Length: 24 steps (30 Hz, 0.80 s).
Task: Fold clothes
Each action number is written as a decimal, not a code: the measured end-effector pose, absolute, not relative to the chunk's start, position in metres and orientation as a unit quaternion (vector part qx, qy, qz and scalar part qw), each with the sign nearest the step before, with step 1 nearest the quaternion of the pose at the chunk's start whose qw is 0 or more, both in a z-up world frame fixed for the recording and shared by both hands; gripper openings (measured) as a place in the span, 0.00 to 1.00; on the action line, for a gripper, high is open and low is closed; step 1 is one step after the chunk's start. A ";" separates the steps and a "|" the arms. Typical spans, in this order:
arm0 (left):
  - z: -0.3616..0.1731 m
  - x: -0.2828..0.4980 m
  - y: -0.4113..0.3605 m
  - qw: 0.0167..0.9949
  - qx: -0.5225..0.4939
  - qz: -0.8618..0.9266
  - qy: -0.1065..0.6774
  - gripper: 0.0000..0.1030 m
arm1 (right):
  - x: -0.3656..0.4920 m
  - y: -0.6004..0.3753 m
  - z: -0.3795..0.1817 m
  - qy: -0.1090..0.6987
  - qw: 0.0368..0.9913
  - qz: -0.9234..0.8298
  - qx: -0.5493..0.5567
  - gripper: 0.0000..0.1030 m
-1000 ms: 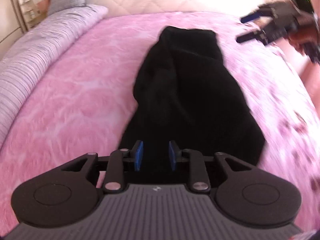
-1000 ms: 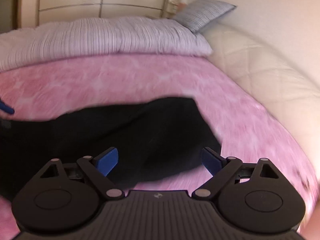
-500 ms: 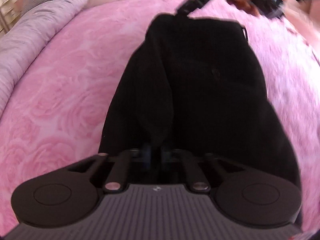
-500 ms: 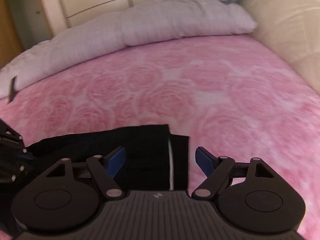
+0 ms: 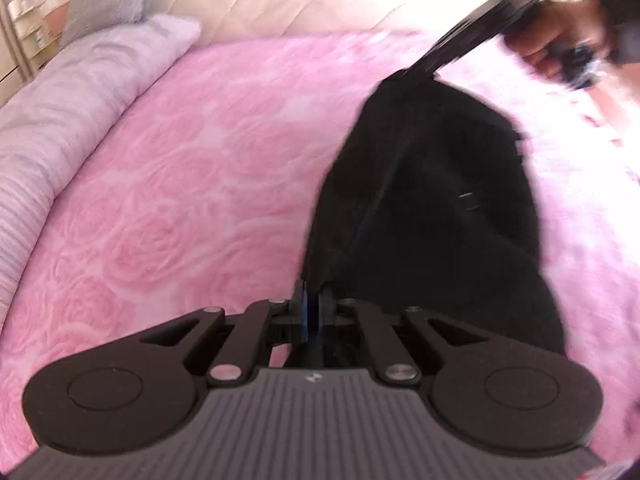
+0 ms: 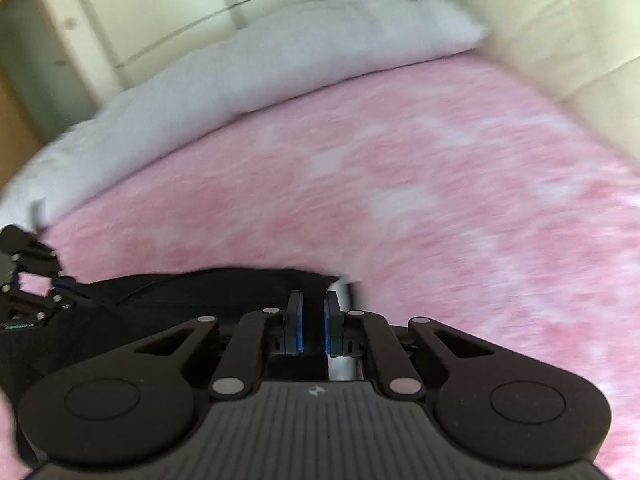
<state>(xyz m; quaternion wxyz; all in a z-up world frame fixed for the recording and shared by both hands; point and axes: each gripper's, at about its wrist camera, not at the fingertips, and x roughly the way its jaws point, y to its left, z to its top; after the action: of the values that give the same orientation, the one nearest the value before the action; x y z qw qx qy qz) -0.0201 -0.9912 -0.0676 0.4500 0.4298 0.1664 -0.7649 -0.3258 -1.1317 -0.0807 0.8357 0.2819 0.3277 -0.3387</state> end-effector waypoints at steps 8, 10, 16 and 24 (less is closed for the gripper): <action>-0.085 -0.002 -0.969 0.524 0.446 -0.702 0.181 0.34 | -0.334 -1.094 -0.079 0.313 0.828 -0.399 0.239 0.40; -0.075 0.004 -0.941 0.530 0.437 -0.702 0.185 0.34 | -0.336 -1.060 -0.080 0.317 0.828 -0.394 0.241 0.40; -0.052 -0.009 -0.828 0.451 0.450 -0.757 0.148 0.41 | -0.345 -0.950 -0.096 0.321 0.804 -0.399 0.303 0.48; -0.083 -0.030 -0.727 0.366 0.537 -0.759 -0.042 0.35 | -0.322 -0.870 -0.126 0.303 0.771 -0.407 0.386 0.57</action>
<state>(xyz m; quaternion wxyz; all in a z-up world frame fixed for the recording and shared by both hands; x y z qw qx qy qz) -0.0300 -0.7266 -0.0835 0.3659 0.5374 -0.0421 -0.7586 -0.3222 -0.8697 -0.1259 0.7709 0.3856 0.3026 -0.4069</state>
